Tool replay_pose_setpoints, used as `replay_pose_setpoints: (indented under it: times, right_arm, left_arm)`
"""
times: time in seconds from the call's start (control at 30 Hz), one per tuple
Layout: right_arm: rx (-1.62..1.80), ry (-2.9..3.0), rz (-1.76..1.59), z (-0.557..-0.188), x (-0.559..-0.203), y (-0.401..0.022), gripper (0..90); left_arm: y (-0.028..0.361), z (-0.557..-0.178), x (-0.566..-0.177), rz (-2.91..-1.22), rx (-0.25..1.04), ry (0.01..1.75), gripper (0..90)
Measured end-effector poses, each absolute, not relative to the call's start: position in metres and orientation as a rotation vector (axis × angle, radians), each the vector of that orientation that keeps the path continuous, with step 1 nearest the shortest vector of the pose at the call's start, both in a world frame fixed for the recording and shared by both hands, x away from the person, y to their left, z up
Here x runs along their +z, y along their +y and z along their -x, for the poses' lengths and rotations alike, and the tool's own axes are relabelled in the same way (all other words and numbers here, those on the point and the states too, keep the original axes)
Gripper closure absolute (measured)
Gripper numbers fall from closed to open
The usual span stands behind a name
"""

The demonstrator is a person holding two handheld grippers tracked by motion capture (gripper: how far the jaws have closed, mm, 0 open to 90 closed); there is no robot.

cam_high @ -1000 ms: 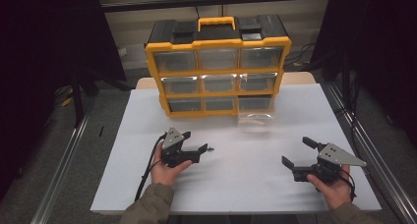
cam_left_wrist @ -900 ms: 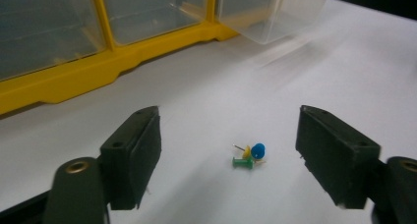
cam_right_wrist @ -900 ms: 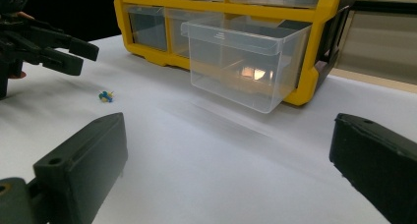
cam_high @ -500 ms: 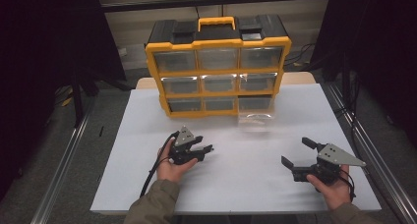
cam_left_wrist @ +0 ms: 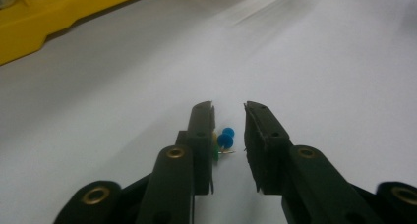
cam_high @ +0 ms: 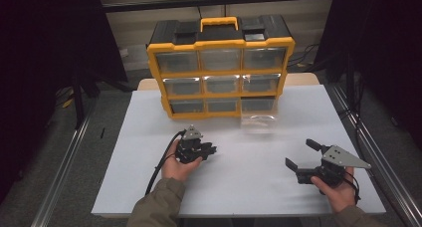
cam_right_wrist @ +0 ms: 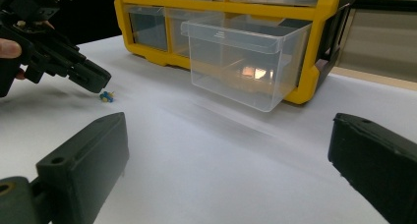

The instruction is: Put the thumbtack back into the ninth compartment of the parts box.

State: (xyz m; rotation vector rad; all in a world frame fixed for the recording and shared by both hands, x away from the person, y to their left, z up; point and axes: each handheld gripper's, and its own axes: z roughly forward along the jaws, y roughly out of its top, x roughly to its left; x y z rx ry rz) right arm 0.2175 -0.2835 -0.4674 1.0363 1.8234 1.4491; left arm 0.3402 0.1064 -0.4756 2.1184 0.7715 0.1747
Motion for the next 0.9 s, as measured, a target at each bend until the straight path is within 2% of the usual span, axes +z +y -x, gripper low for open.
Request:
replay_pose_setpoints:
  times: [0.47,0.9]
  right_arm:
    - [1.450,1.823,-1.035,-0.2175,-0.4674,-0.2835,1.2]
    - [1.449,1.822,-1.032,-0.2175,-0.4674,-0.2836,1.4]
  left_arm:
    - [0.1057,-0.3438,-0.4798,-2.127,0.146,0.803,89.5]
    - [0.1045,-0.3430,-0.4769,-2.091,0.119,0.838,90.0]
